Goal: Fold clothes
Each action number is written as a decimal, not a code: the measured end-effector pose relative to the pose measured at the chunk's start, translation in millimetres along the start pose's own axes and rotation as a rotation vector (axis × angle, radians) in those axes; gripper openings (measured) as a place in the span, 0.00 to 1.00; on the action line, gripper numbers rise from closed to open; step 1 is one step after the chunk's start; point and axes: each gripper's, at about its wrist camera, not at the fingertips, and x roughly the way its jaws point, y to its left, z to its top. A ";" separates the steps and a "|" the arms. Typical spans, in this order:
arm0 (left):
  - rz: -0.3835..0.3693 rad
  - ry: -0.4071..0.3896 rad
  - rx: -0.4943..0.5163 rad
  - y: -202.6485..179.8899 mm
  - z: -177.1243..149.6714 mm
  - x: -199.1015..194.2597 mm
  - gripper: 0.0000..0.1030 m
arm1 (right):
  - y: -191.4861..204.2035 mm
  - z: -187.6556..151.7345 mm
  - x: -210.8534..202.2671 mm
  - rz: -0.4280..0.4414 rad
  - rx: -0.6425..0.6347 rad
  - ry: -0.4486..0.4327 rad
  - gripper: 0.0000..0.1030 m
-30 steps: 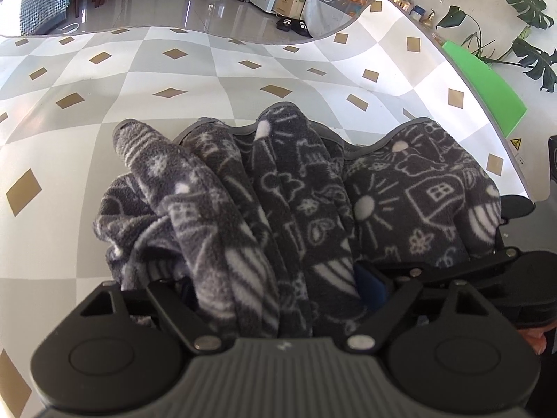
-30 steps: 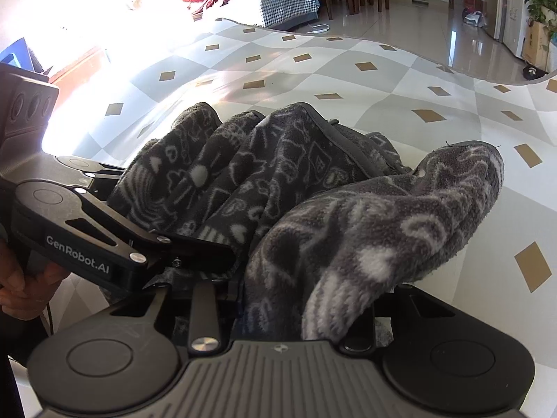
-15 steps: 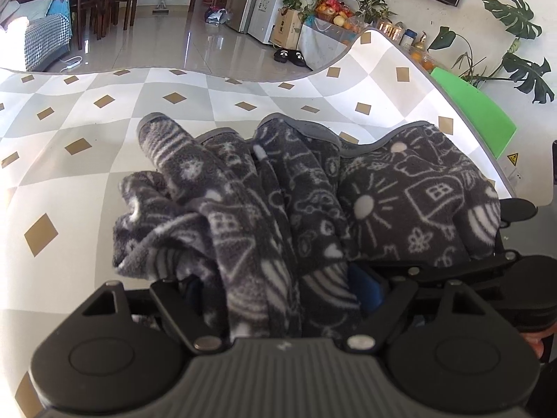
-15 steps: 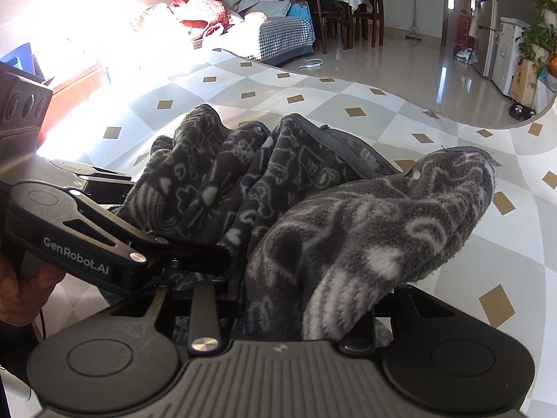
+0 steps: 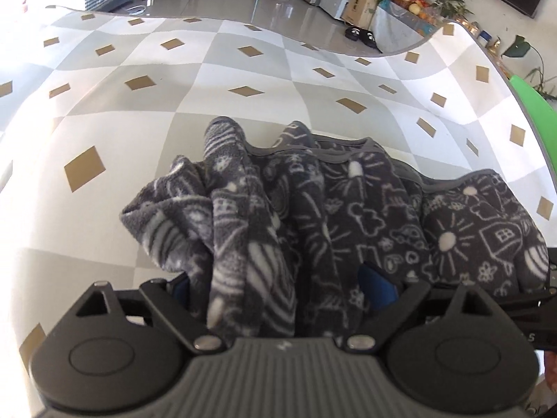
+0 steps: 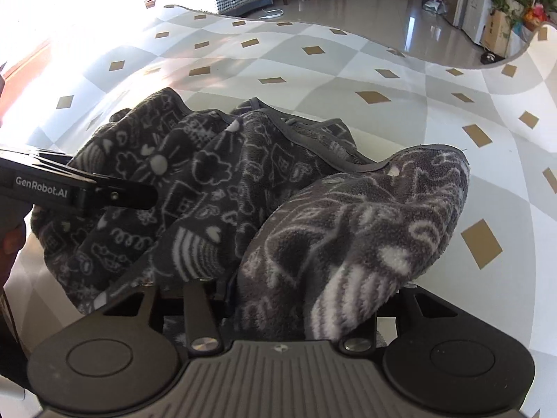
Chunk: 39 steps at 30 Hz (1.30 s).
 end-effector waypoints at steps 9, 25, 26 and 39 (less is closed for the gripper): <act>0.003 0.026 -0.069 24.1 2.7 15.8 0.95 | -18.2 -6.8 -1.4 0.041 0.075 0.011 0.44; -0.056 0.062 -0.043 11.0 4.5 38.6 1.00 | -35.2 -15.8 12.3 0.091 0.140 0.040 0.53; -0.069 0.064 -0.042 10.5 4.6 39.0 1.00 | -34.0 -16.1 12.7 0.094 0.137 0.033 0.55; -0.192 0.058 -0.007 -11.0 -1.8 46.1 0.99 | 16.5 -12.2 21.0 0.150 -0.020 -0.027 0.47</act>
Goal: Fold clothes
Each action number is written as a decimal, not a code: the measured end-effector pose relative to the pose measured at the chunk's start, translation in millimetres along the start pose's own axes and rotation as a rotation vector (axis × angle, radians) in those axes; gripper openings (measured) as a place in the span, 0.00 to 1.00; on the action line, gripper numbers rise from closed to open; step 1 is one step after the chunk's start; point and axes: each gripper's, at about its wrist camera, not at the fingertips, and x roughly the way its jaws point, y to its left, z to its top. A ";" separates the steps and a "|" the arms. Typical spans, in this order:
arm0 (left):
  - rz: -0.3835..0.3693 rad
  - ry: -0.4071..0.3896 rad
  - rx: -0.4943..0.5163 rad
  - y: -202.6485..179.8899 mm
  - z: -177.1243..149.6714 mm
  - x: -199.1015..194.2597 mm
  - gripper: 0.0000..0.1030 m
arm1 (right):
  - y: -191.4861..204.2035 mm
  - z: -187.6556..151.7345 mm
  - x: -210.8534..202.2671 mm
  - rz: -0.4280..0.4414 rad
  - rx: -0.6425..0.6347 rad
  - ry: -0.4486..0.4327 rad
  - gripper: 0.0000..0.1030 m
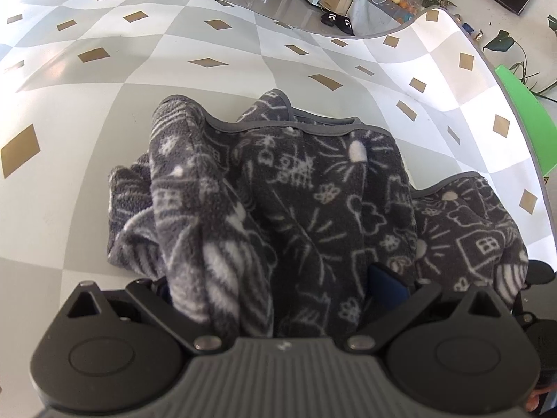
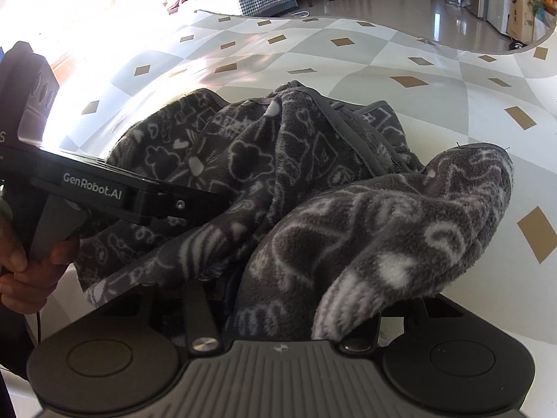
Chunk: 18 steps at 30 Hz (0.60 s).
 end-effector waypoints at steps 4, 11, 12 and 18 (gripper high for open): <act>-0.040 0.033 0.023 -10.8 -5.4 2.2 0.99 | 9.6 0.0 -0.6 0.030 -0.044 -0.002 0.45; -0.050 0.026 -0.010 -6.0 -6.9 -0.1 0.99 | 3.9 0.6 1.2 0.038 -0.015 0.000 0.45; -0.051 0.026 -0.004 -6.5 -6.9 0.1 0.99 | 2.6 0.2 1.7 0.042 -0.005 0.001 0.45; -0.055 0.023 -0.027 -7.3 -6.5 -1.5 0.99 | 2.2 0.5 2.1 0.061 0.020 -0.007 0.44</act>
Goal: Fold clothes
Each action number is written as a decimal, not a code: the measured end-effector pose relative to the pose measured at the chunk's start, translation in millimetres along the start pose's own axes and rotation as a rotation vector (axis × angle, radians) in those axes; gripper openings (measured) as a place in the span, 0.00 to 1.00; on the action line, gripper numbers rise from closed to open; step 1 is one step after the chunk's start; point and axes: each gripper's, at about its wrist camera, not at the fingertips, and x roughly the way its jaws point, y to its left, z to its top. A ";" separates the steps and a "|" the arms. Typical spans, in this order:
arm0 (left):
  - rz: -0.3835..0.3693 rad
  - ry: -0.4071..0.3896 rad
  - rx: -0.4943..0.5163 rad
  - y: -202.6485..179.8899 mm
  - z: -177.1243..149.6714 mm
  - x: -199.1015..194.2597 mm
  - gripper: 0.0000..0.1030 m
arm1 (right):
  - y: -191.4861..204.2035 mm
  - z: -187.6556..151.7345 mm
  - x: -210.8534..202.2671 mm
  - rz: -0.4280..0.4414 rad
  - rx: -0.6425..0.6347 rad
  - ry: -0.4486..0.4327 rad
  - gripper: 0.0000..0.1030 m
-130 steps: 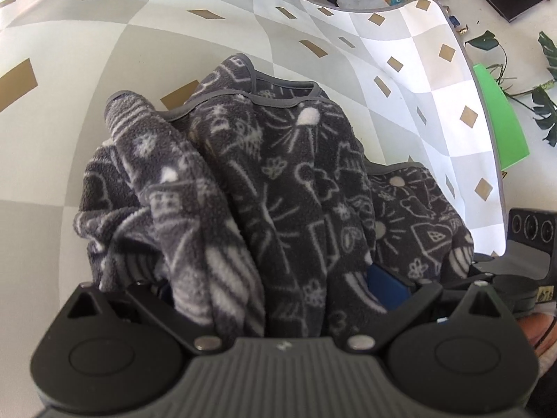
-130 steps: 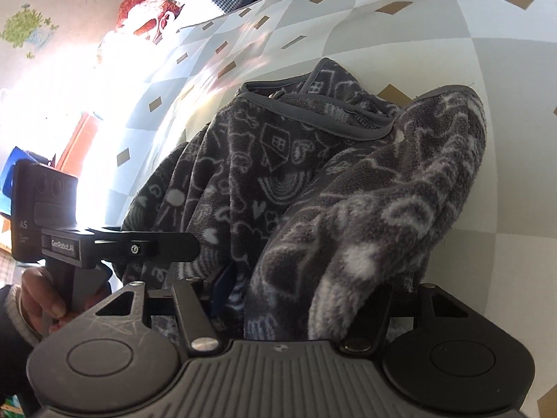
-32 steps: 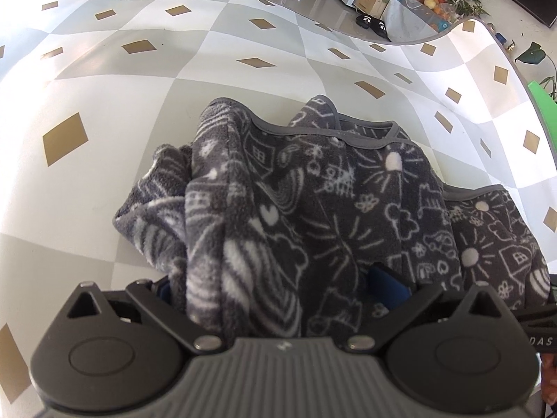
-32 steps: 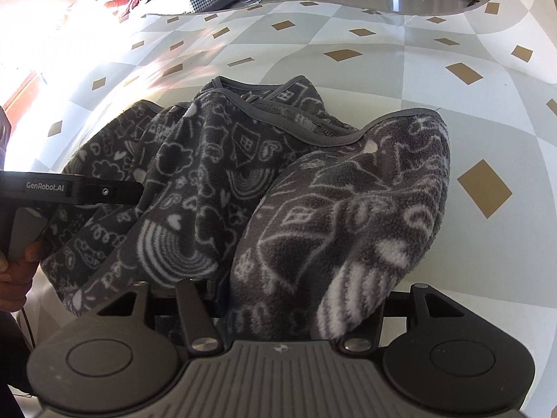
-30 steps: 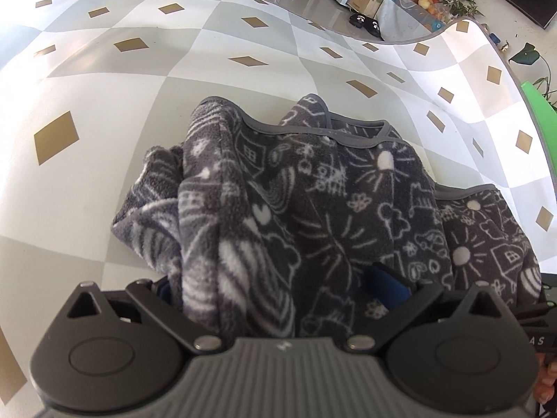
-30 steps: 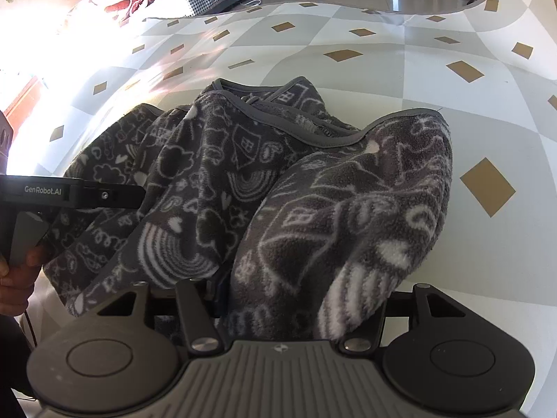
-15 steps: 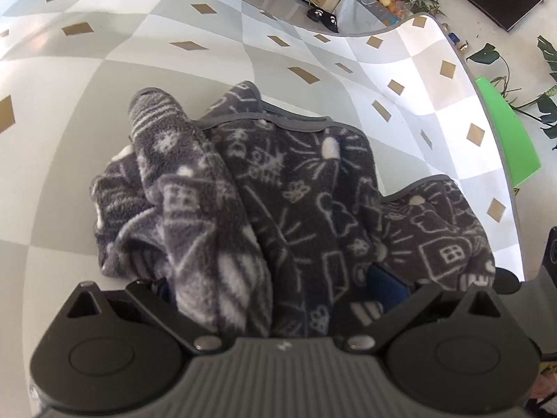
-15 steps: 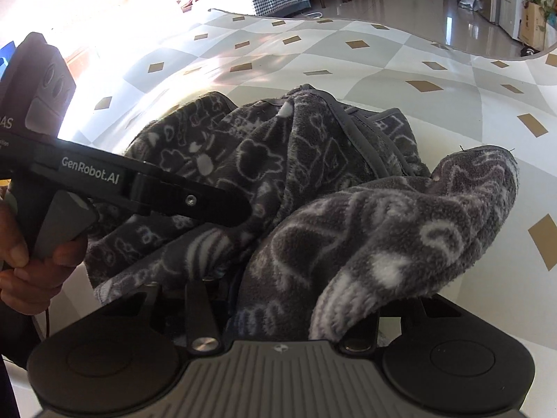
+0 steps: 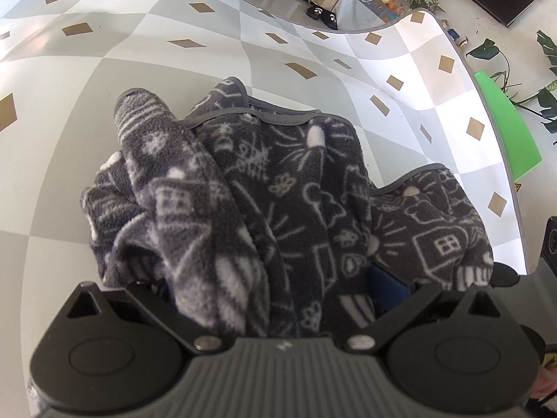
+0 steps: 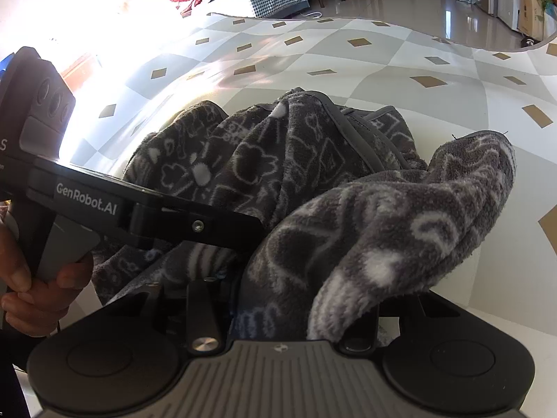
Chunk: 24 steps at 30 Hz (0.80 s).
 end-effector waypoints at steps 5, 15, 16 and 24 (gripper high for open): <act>-0.003 -0.010 0.003 -4.9 1.2 -4.9 0.99 | 2.4 1.9 -3.0 0.009 -0.011 -0.005 0.43; 0.025 -0.020 0.025 -10.6 3.0 -8.3 0.99 | 5.2 5.4 -0.8 -0.001 -0.024 0.005 0.42; 0.037 -0.021 0.033 -11.0 1.6 -7.9 0.99 | 5.0 4.7 -0.2 -0.004 -0.029 0.007 0.42; 0.118 -0.010 0.086 -5.8 -4.9 -1.1 1.00 | -6.1 0.4 4.9 -0.026 -0.020 0.026 0.52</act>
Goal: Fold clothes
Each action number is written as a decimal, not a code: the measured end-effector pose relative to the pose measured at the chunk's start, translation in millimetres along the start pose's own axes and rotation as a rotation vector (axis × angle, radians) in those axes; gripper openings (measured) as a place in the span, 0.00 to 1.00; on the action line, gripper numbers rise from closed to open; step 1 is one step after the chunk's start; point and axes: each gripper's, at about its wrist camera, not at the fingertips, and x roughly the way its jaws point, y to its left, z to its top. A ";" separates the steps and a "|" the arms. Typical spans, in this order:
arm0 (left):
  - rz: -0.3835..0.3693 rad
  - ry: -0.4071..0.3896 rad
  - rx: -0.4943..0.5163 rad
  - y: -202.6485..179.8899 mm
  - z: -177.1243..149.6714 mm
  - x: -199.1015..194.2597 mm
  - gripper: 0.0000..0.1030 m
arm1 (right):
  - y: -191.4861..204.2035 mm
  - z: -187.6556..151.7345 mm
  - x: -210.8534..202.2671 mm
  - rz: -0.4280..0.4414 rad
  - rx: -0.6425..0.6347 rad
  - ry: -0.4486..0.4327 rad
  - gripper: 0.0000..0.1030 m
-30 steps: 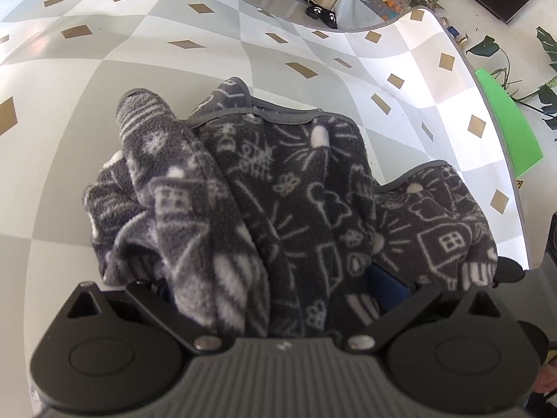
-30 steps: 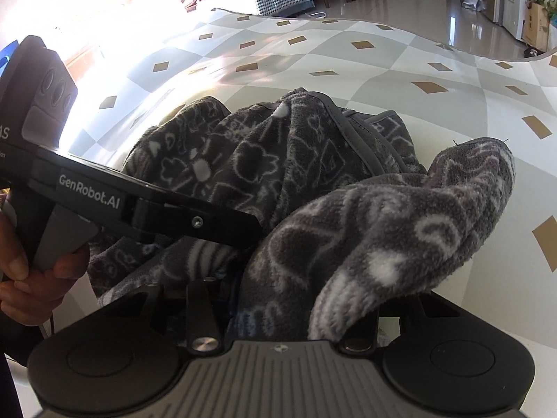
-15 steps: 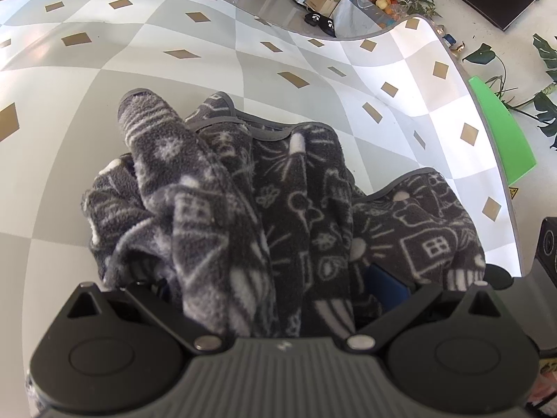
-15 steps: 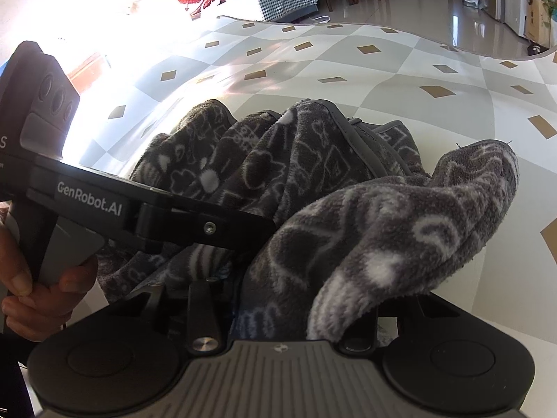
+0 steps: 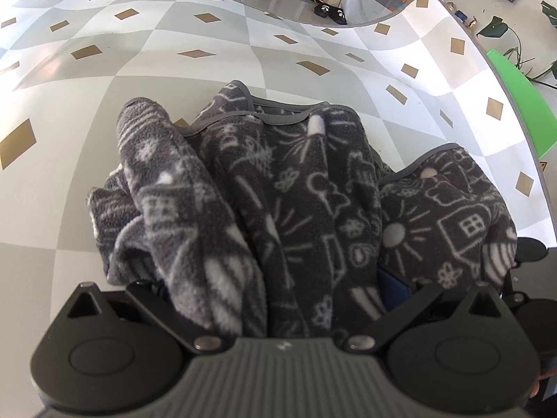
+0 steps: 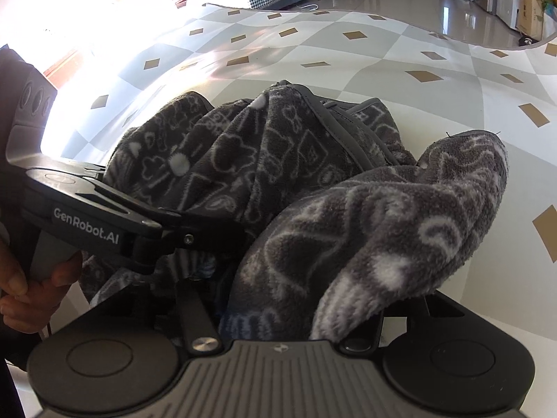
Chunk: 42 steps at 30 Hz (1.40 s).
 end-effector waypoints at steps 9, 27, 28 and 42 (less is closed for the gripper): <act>-0.046 -0.010 0.021 -3.9 1.0 2.5 0.99 | 10.3 0.7 0.5 0.006 -0.026 -0.034 0.41; -0.054 -0.157 0.011 -21.4 19.3 -45.8 0.92 | 27.5 24.1 -39.3 -0.044 -0.089 -0.165 0.35; -0.055 -0.164 0.012 -22.4 20.2 -48.8 0.92 | 29.0 25.4 -42.4 -0.047 -0.092 -0.174 0.35; -0.066 -0.274 0.033 -39.0 22.0 -103.8 0.92 | 59.0 33.1 -82.2 -0.096 -0.163 -0.284 0.35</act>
